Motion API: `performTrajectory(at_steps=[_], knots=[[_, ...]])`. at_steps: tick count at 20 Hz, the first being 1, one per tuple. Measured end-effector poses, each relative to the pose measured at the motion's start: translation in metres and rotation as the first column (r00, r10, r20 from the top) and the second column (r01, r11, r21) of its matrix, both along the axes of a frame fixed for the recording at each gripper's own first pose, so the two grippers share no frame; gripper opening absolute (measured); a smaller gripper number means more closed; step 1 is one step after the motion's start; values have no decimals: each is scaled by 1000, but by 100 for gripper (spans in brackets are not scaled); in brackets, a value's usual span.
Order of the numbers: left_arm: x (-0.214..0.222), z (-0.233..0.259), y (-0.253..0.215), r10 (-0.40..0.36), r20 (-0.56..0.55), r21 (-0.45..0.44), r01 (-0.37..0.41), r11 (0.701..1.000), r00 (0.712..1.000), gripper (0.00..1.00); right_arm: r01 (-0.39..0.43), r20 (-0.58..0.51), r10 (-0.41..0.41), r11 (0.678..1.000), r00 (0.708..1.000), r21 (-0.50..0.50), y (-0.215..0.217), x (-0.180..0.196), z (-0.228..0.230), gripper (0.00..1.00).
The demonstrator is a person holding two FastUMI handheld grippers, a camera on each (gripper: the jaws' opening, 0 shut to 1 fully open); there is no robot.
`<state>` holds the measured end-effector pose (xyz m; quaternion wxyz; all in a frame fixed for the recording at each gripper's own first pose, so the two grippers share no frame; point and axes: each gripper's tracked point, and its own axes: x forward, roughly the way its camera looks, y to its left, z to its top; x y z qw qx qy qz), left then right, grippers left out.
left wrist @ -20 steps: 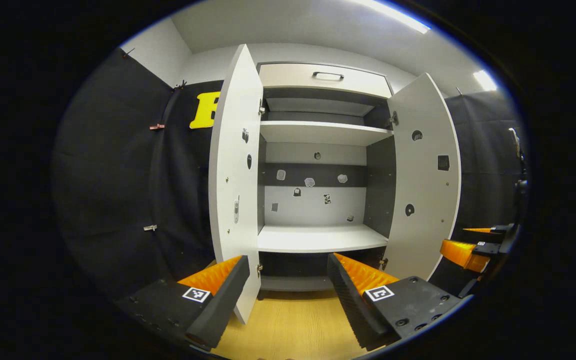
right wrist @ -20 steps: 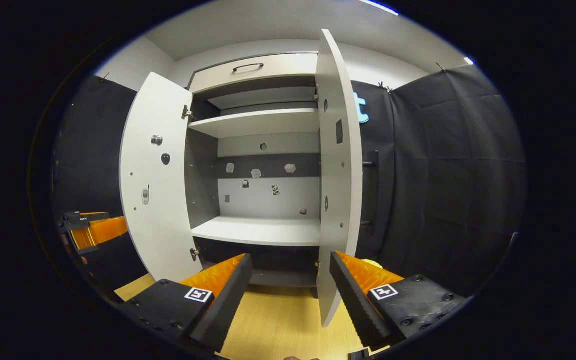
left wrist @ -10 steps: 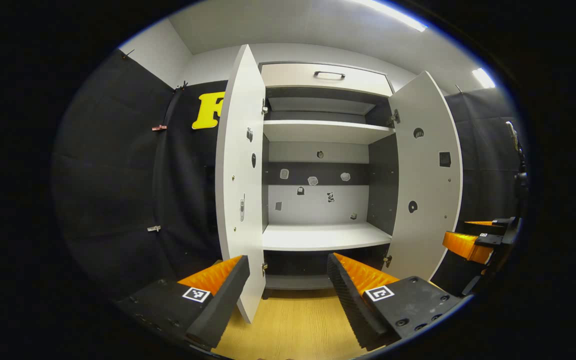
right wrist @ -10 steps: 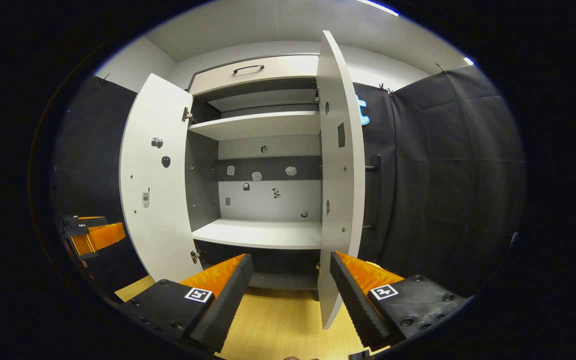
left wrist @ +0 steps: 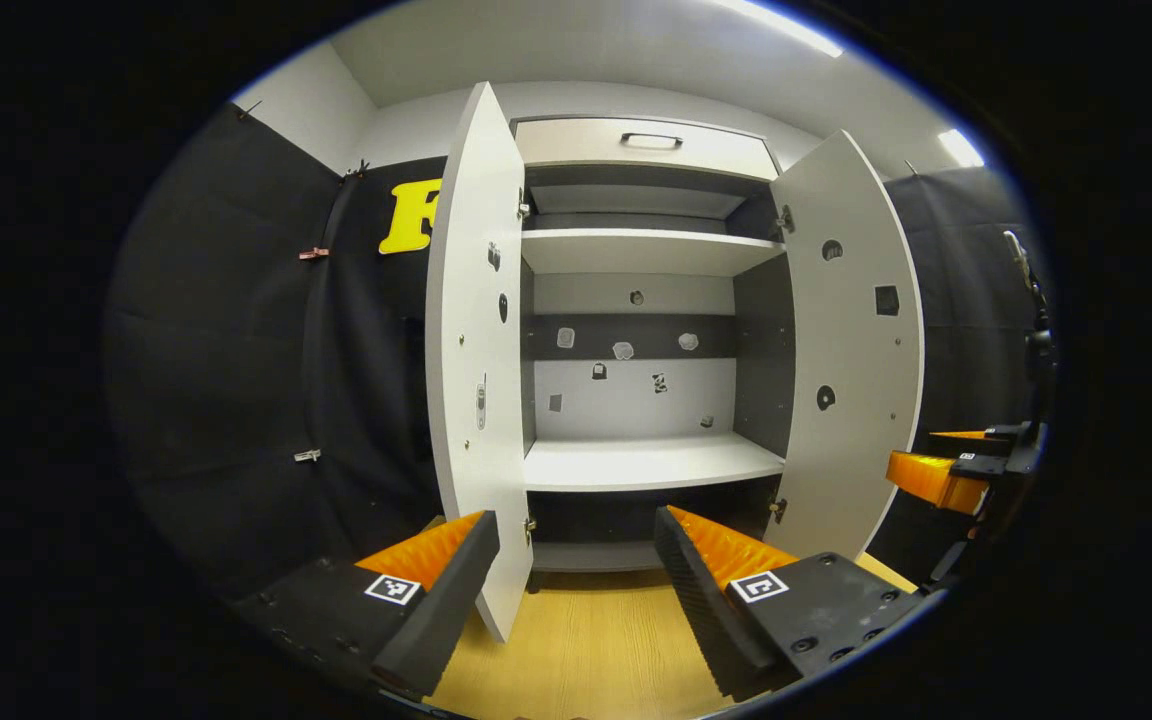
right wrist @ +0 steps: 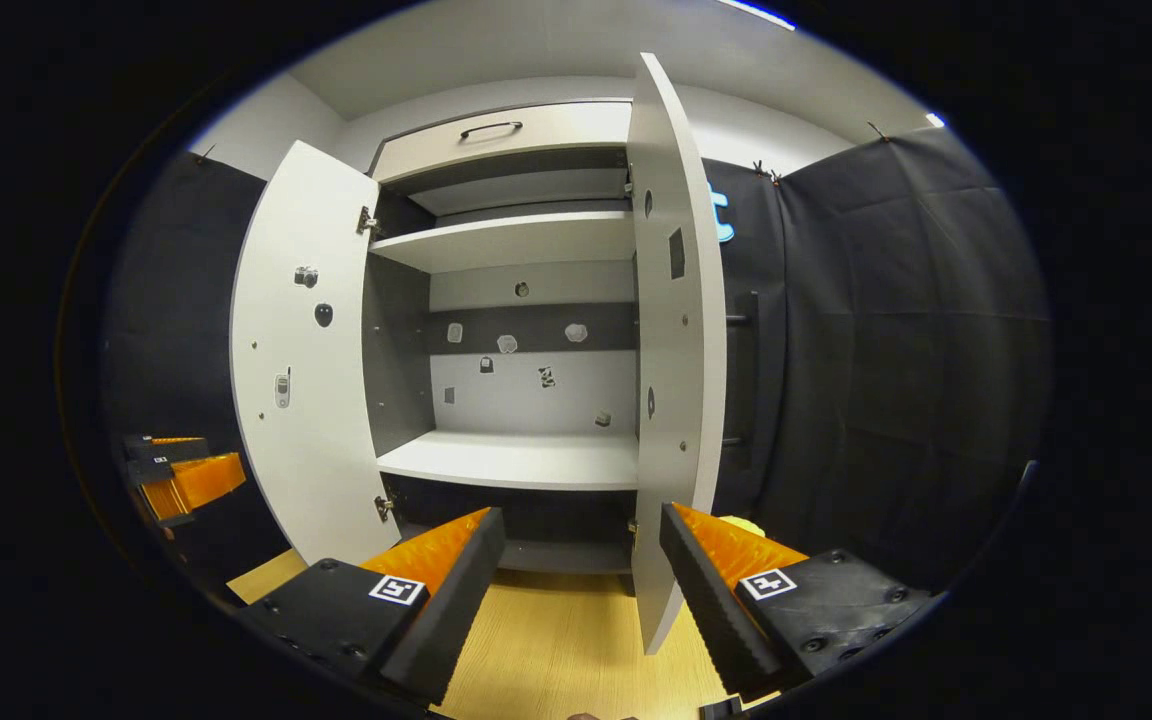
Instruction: Open the right door of the double-door shoe cabinet with the right hand, and open the left door with the left hand.
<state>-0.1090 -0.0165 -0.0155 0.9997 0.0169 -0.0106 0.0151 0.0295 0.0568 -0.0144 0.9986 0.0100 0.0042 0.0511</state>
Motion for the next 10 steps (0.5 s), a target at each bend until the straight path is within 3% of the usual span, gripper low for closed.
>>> performTrajectory(at_steps=[10], knots=[[0,-14,-3,-4,-20,3,4,1000,1000,96,7,-17,-7,1000,1000,6,3,7,-7,98]])
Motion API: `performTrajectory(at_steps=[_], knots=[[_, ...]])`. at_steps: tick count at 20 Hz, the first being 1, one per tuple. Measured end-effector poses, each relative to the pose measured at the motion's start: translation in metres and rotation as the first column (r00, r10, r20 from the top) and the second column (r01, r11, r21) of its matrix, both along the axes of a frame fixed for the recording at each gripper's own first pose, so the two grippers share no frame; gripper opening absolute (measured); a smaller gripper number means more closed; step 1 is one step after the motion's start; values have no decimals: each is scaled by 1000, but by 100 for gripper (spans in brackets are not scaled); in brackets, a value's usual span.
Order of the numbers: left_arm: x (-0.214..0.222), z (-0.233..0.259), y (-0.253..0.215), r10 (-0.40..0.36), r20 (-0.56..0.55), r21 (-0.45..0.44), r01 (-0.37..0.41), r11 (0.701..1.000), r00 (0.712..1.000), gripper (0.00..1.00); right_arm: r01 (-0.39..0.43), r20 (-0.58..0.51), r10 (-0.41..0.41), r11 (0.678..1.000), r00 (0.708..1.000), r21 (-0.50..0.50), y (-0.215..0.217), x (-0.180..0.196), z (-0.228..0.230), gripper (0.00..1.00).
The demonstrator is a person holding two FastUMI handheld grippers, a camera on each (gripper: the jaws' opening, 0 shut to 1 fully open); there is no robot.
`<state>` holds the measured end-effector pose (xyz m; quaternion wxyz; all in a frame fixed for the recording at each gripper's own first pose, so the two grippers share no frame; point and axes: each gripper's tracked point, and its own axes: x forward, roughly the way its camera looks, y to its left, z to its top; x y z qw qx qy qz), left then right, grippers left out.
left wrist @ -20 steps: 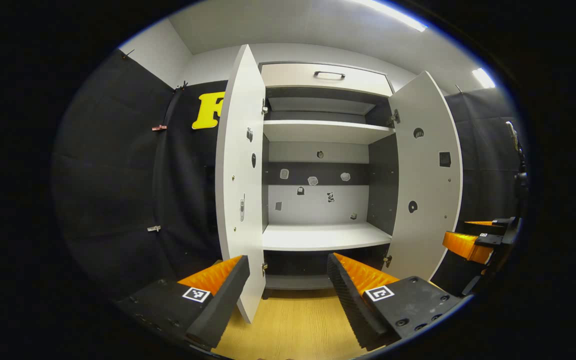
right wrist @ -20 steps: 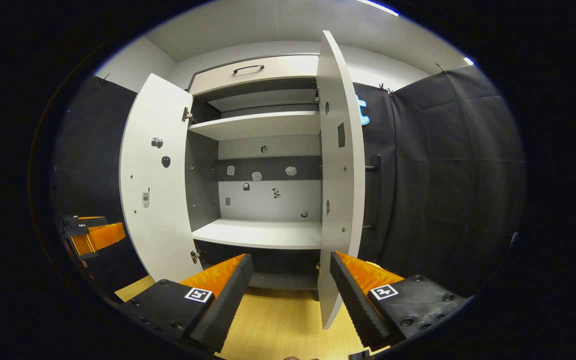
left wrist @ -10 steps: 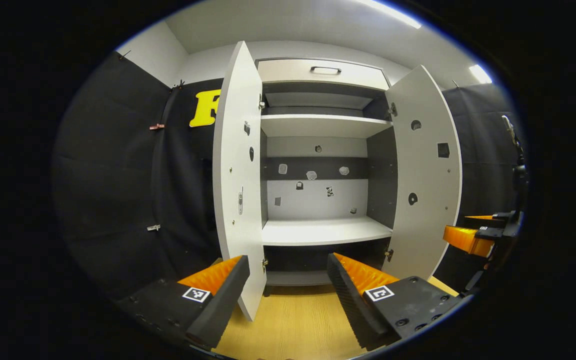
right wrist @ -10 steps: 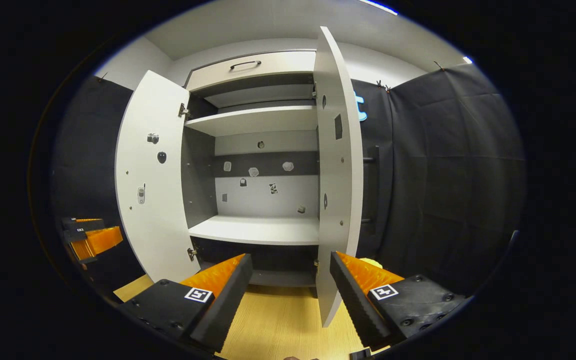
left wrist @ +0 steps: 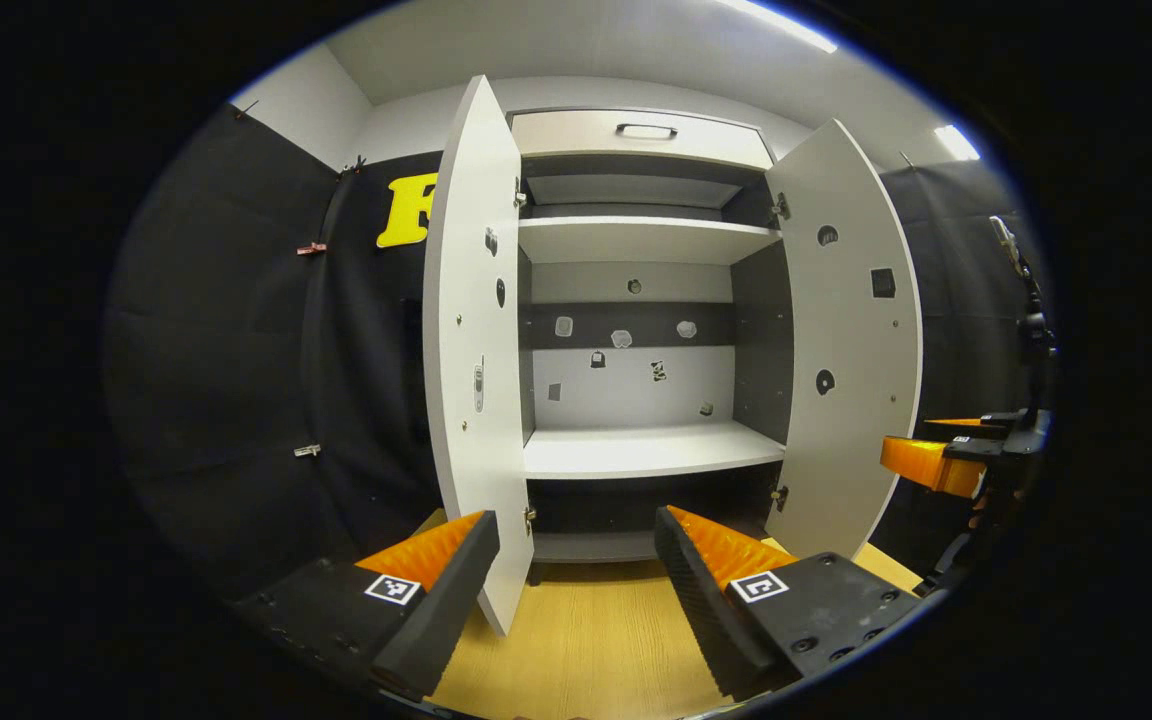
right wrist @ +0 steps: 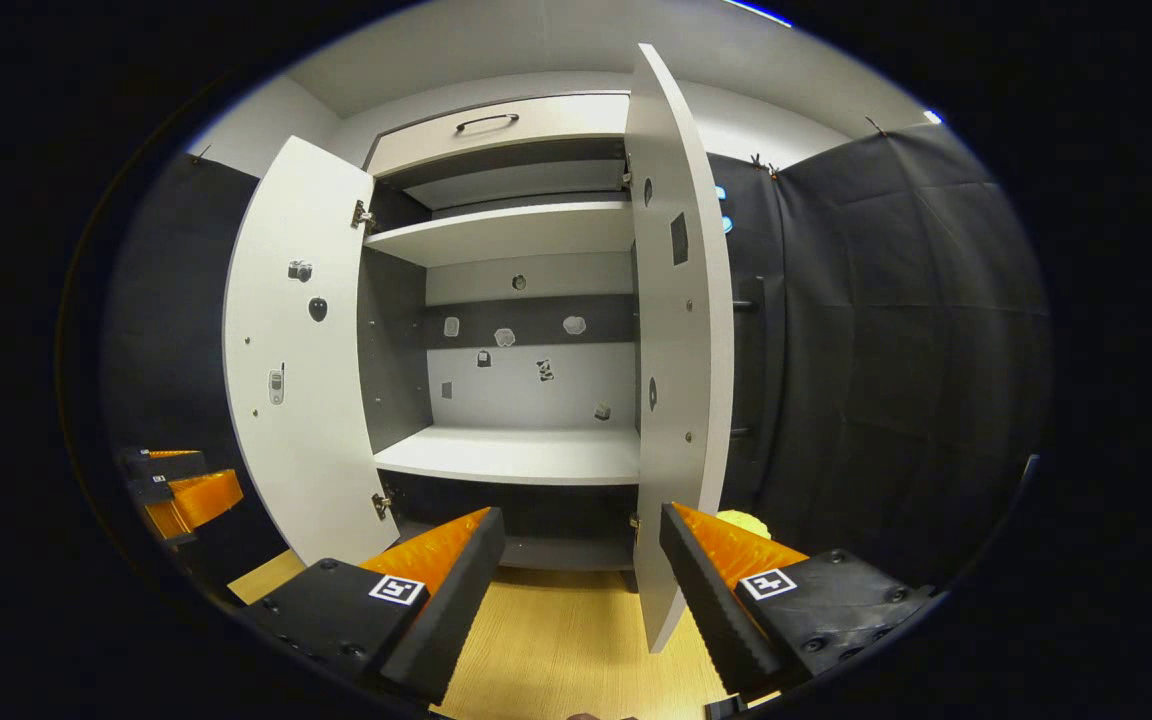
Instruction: Open the right door of the double-door shoe cabinet with the right hand, and open the left door with the left hand.
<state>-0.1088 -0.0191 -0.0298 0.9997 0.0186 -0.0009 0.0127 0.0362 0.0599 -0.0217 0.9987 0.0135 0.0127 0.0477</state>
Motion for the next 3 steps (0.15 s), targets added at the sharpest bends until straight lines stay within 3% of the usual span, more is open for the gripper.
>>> performTrajectory(at_steps=[3], knots=[[2,4,-2,-6,11,-7,6,1000,1000,96,2,1,-2,1000,1000,-5,0,1,0,98]])
